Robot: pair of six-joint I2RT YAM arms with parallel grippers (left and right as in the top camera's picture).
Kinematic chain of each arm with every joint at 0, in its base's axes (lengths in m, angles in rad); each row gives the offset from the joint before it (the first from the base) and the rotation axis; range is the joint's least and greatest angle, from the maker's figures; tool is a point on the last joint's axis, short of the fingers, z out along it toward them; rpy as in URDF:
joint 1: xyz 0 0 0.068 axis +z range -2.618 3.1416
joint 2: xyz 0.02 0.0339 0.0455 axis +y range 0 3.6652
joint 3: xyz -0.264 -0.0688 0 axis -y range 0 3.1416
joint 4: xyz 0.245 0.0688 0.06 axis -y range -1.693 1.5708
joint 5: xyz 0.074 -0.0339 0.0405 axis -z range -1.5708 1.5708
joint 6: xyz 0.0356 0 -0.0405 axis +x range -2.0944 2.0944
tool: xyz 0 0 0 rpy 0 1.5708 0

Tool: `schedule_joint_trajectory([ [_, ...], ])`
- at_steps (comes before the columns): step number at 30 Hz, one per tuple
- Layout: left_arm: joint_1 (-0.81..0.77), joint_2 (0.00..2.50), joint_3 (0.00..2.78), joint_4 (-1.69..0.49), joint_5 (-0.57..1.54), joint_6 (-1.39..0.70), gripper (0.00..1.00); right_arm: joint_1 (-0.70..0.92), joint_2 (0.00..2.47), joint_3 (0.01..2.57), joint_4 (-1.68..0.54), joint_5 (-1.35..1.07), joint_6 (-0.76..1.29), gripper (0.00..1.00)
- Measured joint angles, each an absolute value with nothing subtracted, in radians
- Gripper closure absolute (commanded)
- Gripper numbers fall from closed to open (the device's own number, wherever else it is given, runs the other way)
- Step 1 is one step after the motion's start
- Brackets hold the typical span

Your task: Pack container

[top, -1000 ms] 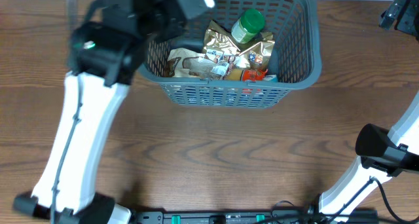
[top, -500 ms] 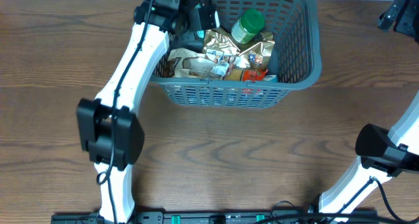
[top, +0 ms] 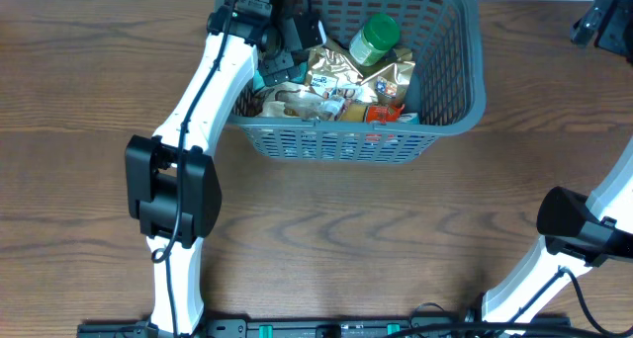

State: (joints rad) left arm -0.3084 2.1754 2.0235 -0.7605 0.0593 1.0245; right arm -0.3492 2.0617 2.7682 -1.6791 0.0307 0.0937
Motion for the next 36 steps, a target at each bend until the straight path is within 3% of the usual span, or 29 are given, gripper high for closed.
schedule_joint_trajectory([
  [5, -0.308, 2.054, 2.023, -0.811, 0.05, 0.939, 0.02, -0.342, 2.062, 2.767, -1.573, 0.059, 0.058, 0.01],
  [13, -0.231, 1.67, 2.027, -0.986, 0.012, 0.628, 0.02, -0.223, 2.061, 2.766, -1.386, -0.13, -0.044, 0.01],
  [18, -0.084, 1.508, 2.029, -1.156, -0.007, 0.386, 0.02, -0.16, 2.048, 2.766, -1.464, -0.187, -0.014, 0.01],
  [24, -0.019, 1.404, 1.997, -1.297, -0.008, 0.278, 0.02, -0.148, 1.978, 2.764, -1.687, -0.089, 0.07, 0.01],
  [30, -0.016, 1.285, 1.776, -1.265, -0.007, 0.249, 0.02, -0.146, 1.843, 2.681, -1.695, -0.043, 0.1, 0.01],
  [36, -0.016, 1.142, 1.455, -1.081, 0.023, 0.236, 0.02, -0.144, 1.649, 2.428, -1.692, -0.021, 0.107, 0.01],
])
